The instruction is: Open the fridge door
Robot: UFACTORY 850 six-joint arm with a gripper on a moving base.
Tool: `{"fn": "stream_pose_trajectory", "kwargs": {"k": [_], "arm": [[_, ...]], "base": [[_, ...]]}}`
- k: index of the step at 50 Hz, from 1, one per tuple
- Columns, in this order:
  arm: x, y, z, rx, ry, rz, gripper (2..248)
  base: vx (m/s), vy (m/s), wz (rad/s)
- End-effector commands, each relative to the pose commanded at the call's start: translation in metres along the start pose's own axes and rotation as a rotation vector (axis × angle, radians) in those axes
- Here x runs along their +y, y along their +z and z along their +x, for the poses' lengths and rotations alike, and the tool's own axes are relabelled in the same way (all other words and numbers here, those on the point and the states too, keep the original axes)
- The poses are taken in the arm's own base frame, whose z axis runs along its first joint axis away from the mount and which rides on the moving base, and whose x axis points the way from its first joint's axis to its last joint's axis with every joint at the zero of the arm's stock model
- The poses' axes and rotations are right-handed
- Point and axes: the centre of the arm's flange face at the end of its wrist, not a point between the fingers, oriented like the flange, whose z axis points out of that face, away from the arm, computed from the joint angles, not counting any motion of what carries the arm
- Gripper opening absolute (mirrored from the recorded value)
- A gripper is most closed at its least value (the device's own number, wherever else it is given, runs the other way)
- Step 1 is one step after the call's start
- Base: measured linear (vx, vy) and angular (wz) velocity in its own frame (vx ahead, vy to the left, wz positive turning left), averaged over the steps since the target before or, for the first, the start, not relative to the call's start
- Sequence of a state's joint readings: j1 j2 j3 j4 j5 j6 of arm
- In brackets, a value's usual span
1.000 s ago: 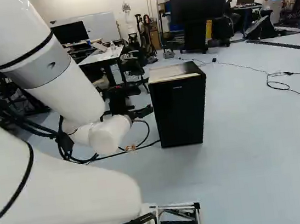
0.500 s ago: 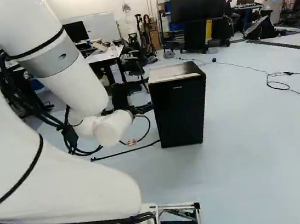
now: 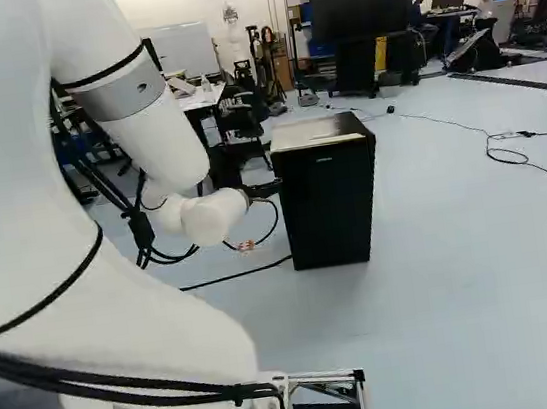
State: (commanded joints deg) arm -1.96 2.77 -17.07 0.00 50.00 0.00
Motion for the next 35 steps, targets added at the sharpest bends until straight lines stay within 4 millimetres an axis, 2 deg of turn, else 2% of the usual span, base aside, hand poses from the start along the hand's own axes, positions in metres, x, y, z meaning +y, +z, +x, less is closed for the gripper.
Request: {"fn": "stream_pose_trajectory", "kwargs": {"k": [21, 35], "arm": [[-0.001, 0.038, 0.014, 0.002, 0.001, 0.001, 247], [-0.01, 0.063, 0.023, 0.006, 0.006, 0.007, 247]], "base": [[0.0, 0.0, 0.0], [0.0, 0.0, 0.0]]}}
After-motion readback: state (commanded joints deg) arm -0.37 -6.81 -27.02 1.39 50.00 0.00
